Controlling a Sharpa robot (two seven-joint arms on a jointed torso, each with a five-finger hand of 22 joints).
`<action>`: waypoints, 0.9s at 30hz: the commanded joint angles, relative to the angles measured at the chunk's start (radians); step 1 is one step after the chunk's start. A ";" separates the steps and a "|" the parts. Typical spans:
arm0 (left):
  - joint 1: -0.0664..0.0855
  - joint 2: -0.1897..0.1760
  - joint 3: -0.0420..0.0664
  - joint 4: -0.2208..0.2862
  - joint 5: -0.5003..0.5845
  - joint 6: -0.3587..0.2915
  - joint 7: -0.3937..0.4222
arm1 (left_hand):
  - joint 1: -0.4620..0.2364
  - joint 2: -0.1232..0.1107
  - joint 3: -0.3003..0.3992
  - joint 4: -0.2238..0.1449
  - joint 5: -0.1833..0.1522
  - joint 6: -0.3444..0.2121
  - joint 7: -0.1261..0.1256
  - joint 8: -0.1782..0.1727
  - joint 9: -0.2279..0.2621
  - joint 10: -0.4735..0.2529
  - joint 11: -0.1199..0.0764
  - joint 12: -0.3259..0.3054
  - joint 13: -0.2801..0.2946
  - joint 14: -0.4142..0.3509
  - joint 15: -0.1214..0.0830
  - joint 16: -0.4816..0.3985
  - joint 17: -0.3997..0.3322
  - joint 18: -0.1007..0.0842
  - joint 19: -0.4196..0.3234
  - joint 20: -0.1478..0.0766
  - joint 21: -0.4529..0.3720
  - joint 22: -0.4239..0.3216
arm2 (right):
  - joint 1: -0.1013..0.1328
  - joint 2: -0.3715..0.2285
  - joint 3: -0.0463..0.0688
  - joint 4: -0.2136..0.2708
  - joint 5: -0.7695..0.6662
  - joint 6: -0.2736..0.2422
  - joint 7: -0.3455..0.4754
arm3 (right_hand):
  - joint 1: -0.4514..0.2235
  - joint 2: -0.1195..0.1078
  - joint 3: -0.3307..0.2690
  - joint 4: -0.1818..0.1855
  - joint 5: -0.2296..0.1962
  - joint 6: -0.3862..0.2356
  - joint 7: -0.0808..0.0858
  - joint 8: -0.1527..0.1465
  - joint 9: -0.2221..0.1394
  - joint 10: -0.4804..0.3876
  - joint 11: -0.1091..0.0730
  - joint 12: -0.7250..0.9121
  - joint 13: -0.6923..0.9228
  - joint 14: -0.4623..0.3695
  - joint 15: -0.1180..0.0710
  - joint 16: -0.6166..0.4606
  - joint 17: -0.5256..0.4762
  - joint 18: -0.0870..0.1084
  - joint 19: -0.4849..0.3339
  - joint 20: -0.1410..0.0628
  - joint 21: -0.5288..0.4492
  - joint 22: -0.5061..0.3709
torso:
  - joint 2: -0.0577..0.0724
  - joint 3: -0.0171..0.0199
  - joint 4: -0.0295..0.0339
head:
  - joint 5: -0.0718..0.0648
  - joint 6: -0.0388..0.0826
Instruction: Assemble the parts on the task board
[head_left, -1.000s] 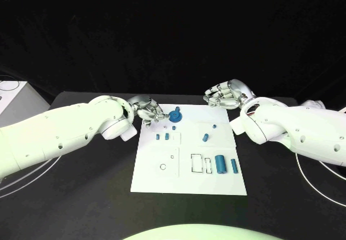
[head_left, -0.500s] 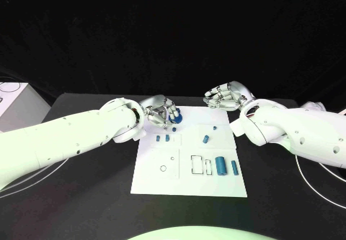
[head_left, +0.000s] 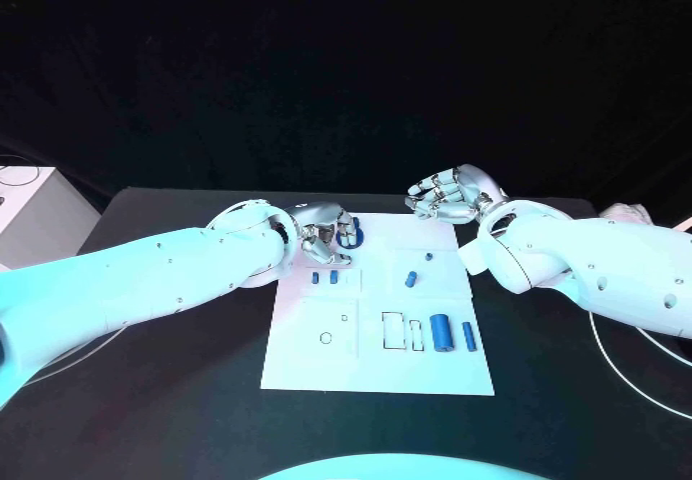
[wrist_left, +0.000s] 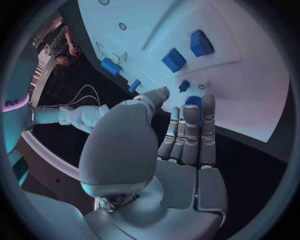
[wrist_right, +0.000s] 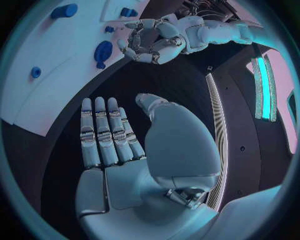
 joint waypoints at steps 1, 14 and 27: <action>-0.001 0.010 -0.003 -0.010 -0.096 0.023 0.000 | -0.001 -0.012 0.001 -0.007 0.001 0.009 -0.002 -0.005 -0.003 0.009 -0.003 -0.005 -0.003 0.006 -0.001 0.009 0.000 0.014 0.006 -0.001 0.004 0.002 | -0.001 0.001 0.000 0.001 -0.004 0.012 0.015 | -0.008 0.005 0.005 -0.002 0.014 0.006 0.015 -0.006 -0.002 0.003 0.003 -0.007 -0.002 -0.006 0.002 -0.001 -0.004 0.007 -0.008 -0.001 -0.001 -0.003 | 0.000 0.0000 0.0001 | 0.001 -0.003; -0.001 0.046 -0.008 -0.051 -0.124 0.031 -0.013 | 0.002 0.003 0.038 -0.026 0.004 0.060 -0.005 -0.030 -0.041 0.040 0.001 -0.017 -0.035 0.037 0.001 0.065 0.027 0.012 0.020 -0.002 0.033 0.025 | -0.001 0.003 0.000 0.004 -0.004 0.010 0.019 | -0.009 0.003 0.011 -0.004 0.039 0.007 0.015 -0.007 -0.003 0.003 0.003 -0.008 -0.002 -0.005 0.002 0.001 -0.012 0.007 -0.008 -0.001 0.000 -0.009 | 0.000 -0.0003 0.0002 | -0.002 -0.003; -0.002 0.069 -0.008 -0.067 -0.123 0.073 -0.018 | -0.020 0.012 0.112 -0.061 0.002 0.156 -0.021 -0.076 -0.082 0.145 -0.026 -0.059 -0.087 0.107 -0.022 0.144 0.095 -0.006 0.098 -0.021 0.131 0.140 | -0.001 0.004 0.000 0.005 -0.004 0.011 0.018 | -0.009 0.003 0.011 -0.005 0.041 0.007 0.015 -0.007 -0.003 0.003 0.003 -0.008 -0.002 -0.005 0.002 0.001 -0.013 0.007 -0.008 -0.001 0.000 -0.010 | 0.000 -0.0004 0.0004 | -0.007 -0.008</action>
